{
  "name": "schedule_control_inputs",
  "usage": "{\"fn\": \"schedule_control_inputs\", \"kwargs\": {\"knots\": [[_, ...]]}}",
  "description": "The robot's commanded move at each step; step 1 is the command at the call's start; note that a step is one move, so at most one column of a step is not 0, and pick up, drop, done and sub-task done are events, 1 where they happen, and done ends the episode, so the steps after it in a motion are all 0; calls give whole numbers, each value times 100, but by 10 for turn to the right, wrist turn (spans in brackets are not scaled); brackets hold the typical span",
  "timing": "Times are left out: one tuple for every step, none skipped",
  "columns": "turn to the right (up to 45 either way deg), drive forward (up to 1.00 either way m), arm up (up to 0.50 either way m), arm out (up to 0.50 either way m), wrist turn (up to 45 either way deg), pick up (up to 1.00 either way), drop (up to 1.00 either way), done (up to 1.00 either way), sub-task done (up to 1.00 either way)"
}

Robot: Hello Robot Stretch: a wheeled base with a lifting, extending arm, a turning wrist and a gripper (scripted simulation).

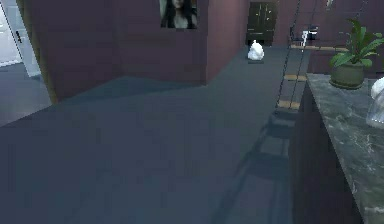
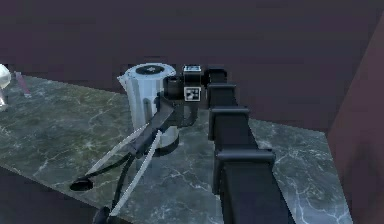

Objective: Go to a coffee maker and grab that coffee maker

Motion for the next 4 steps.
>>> {"fn": "schedule_control_inputs", "kwargs": {"knots": [[0, 0, 0, 0, 450, 0, 0, 0, 0], [0, 0, 0, 0, 450, 0, 0, 0, 0], [0, 0, 0, 0, 180, 0, 0, 0, 0], [0, 0, 0, 0, 0, 100, 0, 0, 0]]}}
